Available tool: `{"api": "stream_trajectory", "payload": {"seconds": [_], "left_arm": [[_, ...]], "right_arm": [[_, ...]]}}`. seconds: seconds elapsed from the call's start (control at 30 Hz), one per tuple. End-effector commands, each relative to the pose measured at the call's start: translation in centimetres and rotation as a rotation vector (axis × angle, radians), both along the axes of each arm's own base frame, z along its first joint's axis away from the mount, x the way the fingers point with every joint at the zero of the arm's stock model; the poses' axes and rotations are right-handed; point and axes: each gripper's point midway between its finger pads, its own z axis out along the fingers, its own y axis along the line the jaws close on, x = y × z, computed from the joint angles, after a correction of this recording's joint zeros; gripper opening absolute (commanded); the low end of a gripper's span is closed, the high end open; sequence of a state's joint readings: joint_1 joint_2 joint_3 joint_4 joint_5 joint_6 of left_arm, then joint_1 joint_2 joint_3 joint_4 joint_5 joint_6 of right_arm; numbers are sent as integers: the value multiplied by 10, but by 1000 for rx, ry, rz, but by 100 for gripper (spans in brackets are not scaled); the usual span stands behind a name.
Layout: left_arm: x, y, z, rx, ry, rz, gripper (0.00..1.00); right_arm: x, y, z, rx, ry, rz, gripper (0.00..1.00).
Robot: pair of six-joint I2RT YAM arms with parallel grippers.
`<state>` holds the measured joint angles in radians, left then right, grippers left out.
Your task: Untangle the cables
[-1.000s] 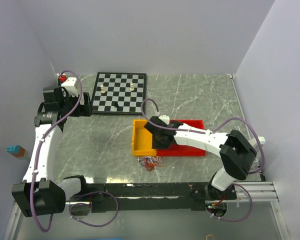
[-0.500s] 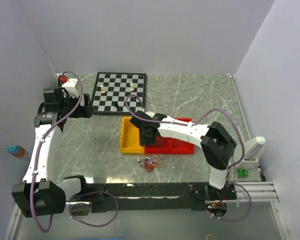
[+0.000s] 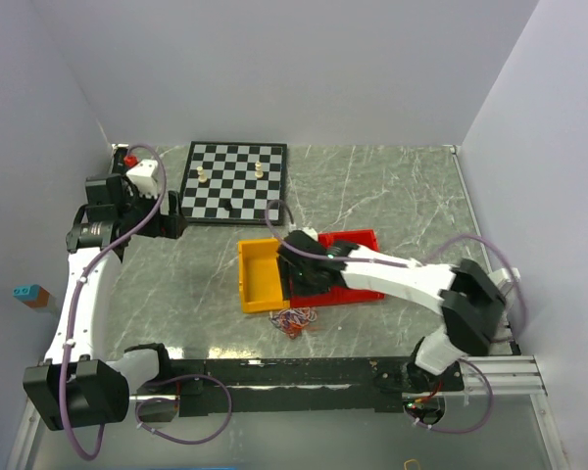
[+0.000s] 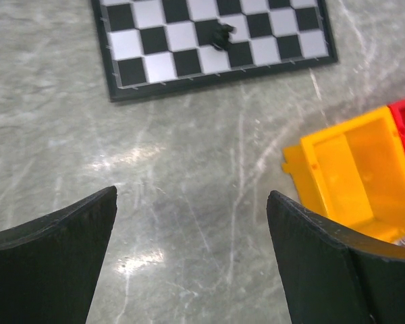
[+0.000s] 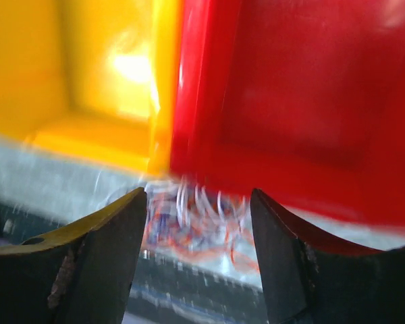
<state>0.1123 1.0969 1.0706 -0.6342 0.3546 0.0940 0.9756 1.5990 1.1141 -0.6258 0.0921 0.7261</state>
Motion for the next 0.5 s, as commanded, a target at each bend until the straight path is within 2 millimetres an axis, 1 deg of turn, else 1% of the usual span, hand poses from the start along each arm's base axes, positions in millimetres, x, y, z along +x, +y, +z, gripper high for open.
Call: {"api": "stream_trajectory", "payload": {"seconds": [0.0,0.07,0.13,0.23,0.3,0.37,0.47], "left_arm": [[-20,-26,6,-29,-4,-173,97],[-31,-40,6,-31,4,-255,97],[-42,-55,4,-29,16,-331,97],[-56,-83,-6,-31,40,-429,97],[-55,-94,-18,-18,60,-432,97],[-53,-104,-34,-11,84,-423,97],[-45,-118,-59,19,119,-418,97]], "right_arm": [[-11,-6,40,133,-107,54,70],[-20,-14,39,159,-113,76,69],[-30,-21,32,187,-107,96,67],[-43,-36,16,189,-89,87,61],[-48,-46,3,164,-72,77,61],[-50,-54,-6,142,-65,61,61],[-52,-63,-6,126,-78,42,61]]}}
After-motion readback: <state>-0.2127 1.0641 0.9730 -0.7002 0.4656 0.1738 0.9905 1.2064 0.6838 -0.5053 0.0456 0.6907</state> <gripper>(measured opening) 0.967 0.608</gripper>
